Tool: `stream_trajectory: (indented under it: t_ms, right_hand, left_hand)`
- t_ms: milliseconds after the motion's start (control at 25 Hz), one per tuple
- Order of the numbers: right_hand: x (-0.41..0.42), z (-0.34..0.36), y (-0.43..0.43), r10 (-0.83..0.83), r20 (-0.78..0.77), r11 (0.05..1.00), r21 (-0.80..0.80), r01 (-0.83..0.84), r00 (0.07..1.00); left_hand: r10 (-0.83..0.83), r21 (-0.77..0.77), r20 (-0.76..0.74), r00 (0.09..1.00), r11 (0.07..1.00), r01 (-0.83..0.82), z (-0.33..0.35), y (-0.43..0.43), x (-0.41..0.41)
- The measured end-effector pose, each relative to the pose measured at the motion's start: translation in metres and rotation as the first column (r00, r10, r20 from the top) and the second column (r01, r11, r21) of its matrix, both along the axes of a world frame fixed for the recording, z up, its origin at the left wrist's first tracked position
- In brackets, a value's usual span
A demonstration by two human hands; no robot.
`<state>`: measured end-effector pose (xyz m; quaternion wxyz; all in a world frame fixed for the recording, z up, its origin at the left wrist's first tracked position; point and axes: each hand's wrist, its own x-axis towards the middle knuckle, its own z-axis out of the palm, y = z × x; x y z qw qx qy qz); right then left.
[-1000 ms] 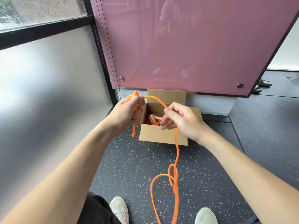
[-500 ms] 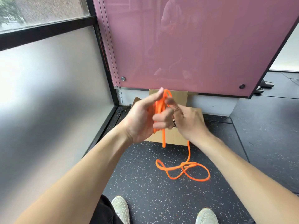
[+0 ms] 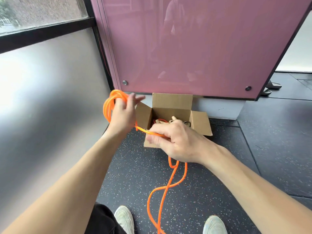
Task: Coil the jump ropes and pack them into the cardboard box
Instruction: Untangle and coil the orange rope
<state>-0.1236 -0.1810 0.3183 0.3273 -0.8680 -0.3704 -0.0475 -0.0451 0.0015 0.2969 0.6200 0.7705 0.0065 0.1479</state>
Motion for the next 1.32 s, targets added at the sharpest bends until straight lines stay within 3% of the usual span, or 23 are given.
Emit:
stream_trajectory:
  t_ms: [40, 80, 160, 240, 280, 320, 360, 400, 440, 480, 520, 560, 640, 680, 720, 800, 960, 1000, 1080, 1120, 1200, 1280, 1320]
  right_hand:
    - [0.004, 0.0, -0.003, -0.039, 0.094, 0.993, 0.113, 0.028, 0.995]
    - [0.01, 0.0, -0.009, -0.118, 0.174, 0.973, 0.216, 0.079, 0.978]
    - [0.027, 0.003, -0.033, -0.328, 0.233, 0.904, 0.357, 0.233, 0.915]
    - [0.041, 0.004, -0.06, -0.439, 0.14, 0.878, 0.278, 0.391, 0.887]
    - [0.049, -0.003, -0.075, -0.467, 0.017, 0.88, 0.101, 0.463, 0.884]
    - [0.057, -0.013, -0.089, -0.537, -0.1, 0.837, -0.183, 0.515, 0.838]
    - [0.065, -0.027, -0.103, -0.652, -0.176, 0.694, -0.531, 0.487, 0.737]
    - [0.069, -0.038, -0.112, -0.771, -0.21, 0.477, -0.816, 0.327, 0.601]
    - [0.072, -0.051, -0.121, -0.846, -0.195, 0.306, -0.94, 0.153, 0.496]
    - [0.072, -0.058, -0.123, -0.874, -0.198, 0.237, -0.971, 0.034, 0.444]
    - [0.072, -0.059, -0.122, -0.873, -0.204, 0.242, -0.97, 0.029, 0.444]
    - [0.067, -0.052, -0.114, -0.849, -0.192, 0.302, -0.941, 0.154, 0.492]
    - [0.052, -0.035, -0.085, -0.659, -0.263, 0.655, -0.661, 0.366, 0.705]
    - [0.049, -0.03, -0.071, -0.499, -0.332, 0.833, -0.439, 0.337, 0.801]
    - [0.041, -0.023, -0.055, -0.352, -0.39, 0.931, -0.244, 0.273, 0.851]
    - [0.031, -0.015, -0.033, -0.201, -0.441, 0.977, -0.029, 0.209, 0.875]
    - [0.037, -0.006, -0.034, -0.254, -0.3, 0.926, 0.198, 0.32, 0.92]
    - [0.037, -0.004, -0.038, -0.19, -0.302, 0.911, 0.302, 0.282, 0.934]
    - [0.04, -0.005, -0.043, -0.042, -0.339, 0.874, 0.443, 0.199, 0.94]
    - [0.043, -0.008, -0.044, -0.048, -0.331, 0.869, 0.452, 0.203, 0.943]
    - [0.047, -0.014, -0.041, -0.194, -0.256, 0.877, 0.388, 0.284, 0.947]
    - [0.047, -0.019, -0.034, -0.389, -0.177, 0.875, 0.236, 0.423, 0.904]
    - [0.046, -0.021, -0.03, -0.419, -0.173, 0.883, 0.152, 0.444, 0.891]
  left_hand:
    - [-0.106, 0.173, -0.056, 0.993, 0.978, 0.114, 0.001, -0.008, -0.009]
    - [-0.241, 0.209, -0.144, 0.96, 0.941, 0.268, 0.003, -0.017, -0.017]
    - [-0.563, -0.035, -0.285, 0.776, 0.815, 0.579, 0.011, -0.031, -0.032]
    - [-0.799, -0.38, -0.264, 0.541, 0.601, 0.703, 0.019, -0.035, -0.039]
    - [-0.86, -0.509, -0.193, 0.473, 0.5, 0.701, 0.023, -0.031, -0.039]
    - [-0.886, -0.609, -0.095, 0.454, 0.412, 0.678, 0.027, -0.027, -0.039]
    - [-0.878, -0.679, 0.003, 0.478, 0.349, 0.646, 0.032, -0.021, -0.037]
    - [-0.851, -0.729, 0.09, 0.517, 0.298, 0.617, 0.035, -0.013, -0.035]
    - [-0.813, -0.747, 0.151, 0.562, 0.279, 0.604, 0.039, -0.005, -0.034]
    - [-0.781, -0.746, 0.179, 0.598, 0.288, 0.601, 0.04, 0.001, -0.033]
    - [-0.754, -0.732, 0.169, 0.634, 0.335, 0.593, 0.04, 0.005, -0.032]
    - [-0.738, -0.707, 0.125, 0.663, 0.403, 0.581, 0.039, 0.005, -0.032]
    - [-0.726, -0.611, -0.004, 0.688, 0.546, 0.573, 0.035, -0.004, -0.037]
    - [-0.727, -0.539, -0.066, 0.683, 0.602, 0.589, 0.032, -0.012, -0.04]
    - [-0.731, -0.463, -0.113, 0.673, 0.638, 0.615, 0.028, -0.02, -0.042]
    - [-0.716, -0.334, -0.18, 0.674, 0.689, 0.643, 0.022, -0.031, -0.04]
    - [-0.521, 0.019, -0.362, 0.774, 0.825, 0.564, 0.013, -0.024, -0.033]
    - [-0.512, 0.071, -0.444, 0.736, 0.798, 0.598, 0.012, -0.023, -0.035]
    - [-0.619, -0.082, -0.565, 0.545, 0.7, 0.709, 0.013, -0.024, -0.041]
    - [-0.725, -0.241, -0.534, 0.434, 0.623, 0.744, 0.016, -0.027, -0.045]
    - [-0.914, -0.567, -0.252, 0.319, 0.407, 0.717, 0.028, -0.035, -0.051]
    - [-0.909, -0.755, 0.069, 0.411, 0.221, 0.617, 0.038, -0.042, -0.052]
    - [-0.842, -0.794, 0.155, 0.517, 0.205, 0.572, 0.042, -0.043, -0.05]
